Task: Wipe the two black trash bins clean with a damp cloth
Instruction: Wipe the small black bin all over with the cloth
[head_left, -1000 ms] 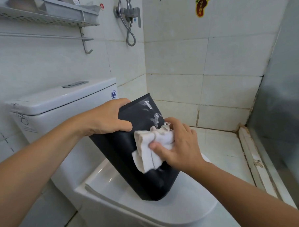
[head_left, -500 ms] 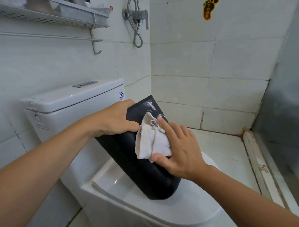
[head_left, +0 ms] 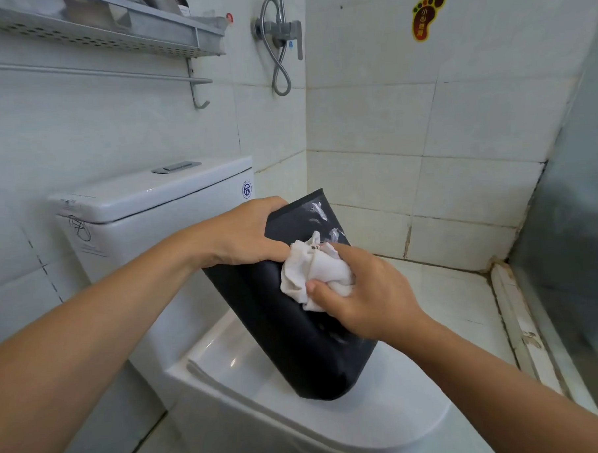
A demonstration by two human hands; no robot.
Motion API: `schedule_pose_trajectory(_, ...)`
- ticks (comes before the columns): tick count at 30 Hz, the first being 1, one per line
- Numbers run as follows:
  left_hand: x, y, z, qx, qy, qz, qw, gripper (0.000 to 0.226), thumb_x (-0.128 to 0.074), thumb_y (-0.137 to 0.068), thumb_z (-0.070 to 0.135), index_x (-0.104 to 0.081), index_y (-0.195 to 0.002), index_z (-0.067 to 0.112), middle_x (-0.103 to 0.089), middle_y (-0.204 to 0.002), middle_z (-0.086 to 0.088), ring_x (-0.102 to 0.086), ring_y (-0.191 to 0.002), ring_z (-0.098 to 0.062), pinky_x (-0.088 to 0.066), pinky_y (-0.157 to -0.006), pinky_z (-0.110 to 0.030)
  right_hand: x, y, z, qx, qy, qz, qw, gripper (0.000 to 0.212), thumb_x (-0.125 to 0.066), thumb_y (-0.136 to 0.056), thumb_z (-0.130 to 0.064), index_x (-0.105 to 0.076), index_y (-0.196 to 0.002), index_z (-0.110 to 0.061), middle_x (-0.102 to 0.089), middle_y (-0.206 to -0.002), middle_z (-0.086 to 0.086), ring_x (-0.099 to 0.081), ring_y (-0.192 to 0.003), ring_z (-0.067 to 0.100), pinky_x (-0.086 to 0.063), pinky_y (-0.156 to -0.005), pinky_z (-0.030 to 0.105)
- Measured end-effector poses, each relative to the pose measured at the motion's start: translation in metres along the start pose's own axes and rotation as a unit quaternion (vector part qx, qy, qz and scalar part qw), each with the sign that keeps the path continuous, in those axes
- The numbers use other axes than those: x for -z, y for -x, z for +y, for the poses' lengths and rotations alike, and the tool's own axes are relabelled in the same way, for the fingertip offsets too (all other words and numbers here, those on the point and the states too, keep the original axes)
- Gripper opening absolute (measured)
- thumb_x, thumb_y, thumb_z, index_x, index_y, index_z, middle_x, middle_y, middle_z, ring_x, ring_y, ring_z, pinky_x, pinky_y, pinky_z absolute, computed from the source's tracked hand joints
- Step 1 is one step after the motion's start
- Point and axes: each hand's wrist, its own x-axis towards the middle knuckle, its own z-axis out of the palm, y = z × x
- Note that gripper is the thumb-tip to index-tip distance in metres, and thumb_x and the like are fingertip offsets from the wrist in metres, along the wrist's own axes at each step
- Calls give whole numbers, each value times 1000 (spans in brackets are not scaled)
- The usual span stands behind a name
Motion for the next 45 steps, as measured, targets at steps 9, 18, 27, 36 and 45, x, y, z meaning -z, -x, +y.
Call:
schedule_pose_trajectory(9, -1, 2, 1, 17, -4, 12, 1000, 37, -75, -84, 12, -63, -116, 24, -75, -105, -4, -72, -92, -24, -58, -82, -36, 1, 17, -5, 47, 33, 5, 998, 37, -55, -82, -66, -57, -112, -44, -58, -88, -16, -54, -79, 8, -42, -63, 29)
schedule_pose_trajectory(18, -2, 2, 0, 22, -5, 20, 1000, 37, -74, -84, 10, -63, -117, 23, -75, -105, -6, -71, -95, -27, -60, -81, -39, -2, 10, 3, -55, 23, 21, 998, 34, -57, -86, -64, -56, -101, -33, -62, -89, -10, -61, -81, 17, -44, -63, 34)
schedule_pose_trajectory(27, -3, 3, 2, 22, -9, 27, 999, 37, -74, -84, 11, -63, -118, 22, -76, -104, -3, -73, -94, -24, -60, -87, -42, -7, 10, 24, -125, 9, 21, 992, 38, -58, -88, -63, -60, -113, -34, -63, -92, -13, -64, -92, 21, -40, -69, 33)
schedule_pose_trajectory(36, -4, 6, 3, 30, -16, 40, 999, 35, -74, -86, 12, -64, -118, 22, -76, -103, -1, -72, -93, -21, -60, -82, -35, -4, 33, 22, -49, 41, 3, 998, 34, -57, -85, -65, -57, -99, -34, -62, -86, -13, -58, -77, 16, -42, -59, 30)
schedule_pose_trajectory(45, -4, 8, 1, 43, -19, 58, 997, 37, -76, -85, 13, -64, -118, 24, -76, -101, 4, -73, -90, -16, -59, -80, -31, -4, 57, 8, 23, 56, -10, 998, 49, -53, -82, -72, -60, -119, -42, -63, -96, -16, -58, -82, 10, -39, -63, 27)
